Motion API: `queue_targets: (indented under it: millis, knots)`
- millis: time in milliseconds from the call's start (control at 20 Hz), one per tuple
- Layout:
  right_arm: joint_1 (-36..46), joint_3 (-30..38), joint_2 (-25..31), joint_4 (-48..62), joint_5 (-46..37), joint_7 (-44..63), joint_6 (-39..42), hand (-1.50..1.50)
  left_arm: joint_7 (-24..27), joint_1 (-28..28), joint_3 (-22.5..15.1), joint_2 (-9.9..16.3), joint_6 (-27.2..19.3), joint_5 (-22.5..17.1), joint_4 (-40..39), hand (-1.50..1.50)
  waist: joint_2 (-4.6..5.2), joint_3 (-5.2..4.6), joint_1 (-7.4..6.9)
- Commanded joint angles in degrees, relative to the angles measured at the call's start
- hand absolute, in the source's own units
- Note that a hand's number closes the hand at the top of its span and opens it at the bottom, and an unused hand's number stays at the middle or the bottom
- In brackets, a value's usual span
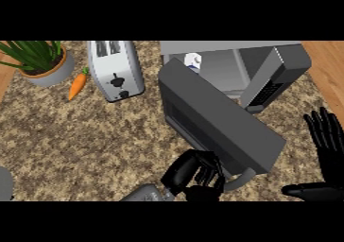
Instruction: Pick up the milk, place it into the microwave and close the microwave
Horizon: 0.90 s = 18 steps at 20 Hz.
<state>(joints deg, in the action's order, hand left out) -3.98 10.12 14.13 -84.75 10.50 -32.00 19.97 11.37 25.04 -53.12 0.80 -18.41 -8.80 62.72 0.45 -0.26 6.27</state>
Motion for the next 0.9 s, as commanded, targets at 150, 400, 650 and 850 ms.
queue_targets:
  millis: [150, 400, 650, 850]
  knots:
    - [0.7, 0.6, 4.0, -4.9, 5.7, 4.1, 6.5, -1.5, 3.6, 5.6, -2.0, -0.8, -10.2, -9.9, -0.5, 1.5, 0.65, -0.13, 2.83]
    - [2.0, -2.4, 5.0, -7.8, 6.9, 6.2, 9.9, -1.5, 5.9, 10.6, -2.3, -0.8, -13.4, -14.6, -1.8, 1.5, 1.16, -0.15, 4.3]
    - [3.0, -2.7, 6.6, -11.3, 9.6, 8.8, 11.6, -1.5, 4.3, 17.3, 0.3, -0.8, -15.1, -19.4, -4.5, 1.5, 1.49, -0.16, 7.08]
    - [2.7, -2.9, 6.7, -12.5, 11.4, 9.6, 12.5, -1.5, 4.3, 20.7, 2.8, -0.8, -17.5, -22.8, -7.8, 1.5, 1.99, -0.07, 8.83]
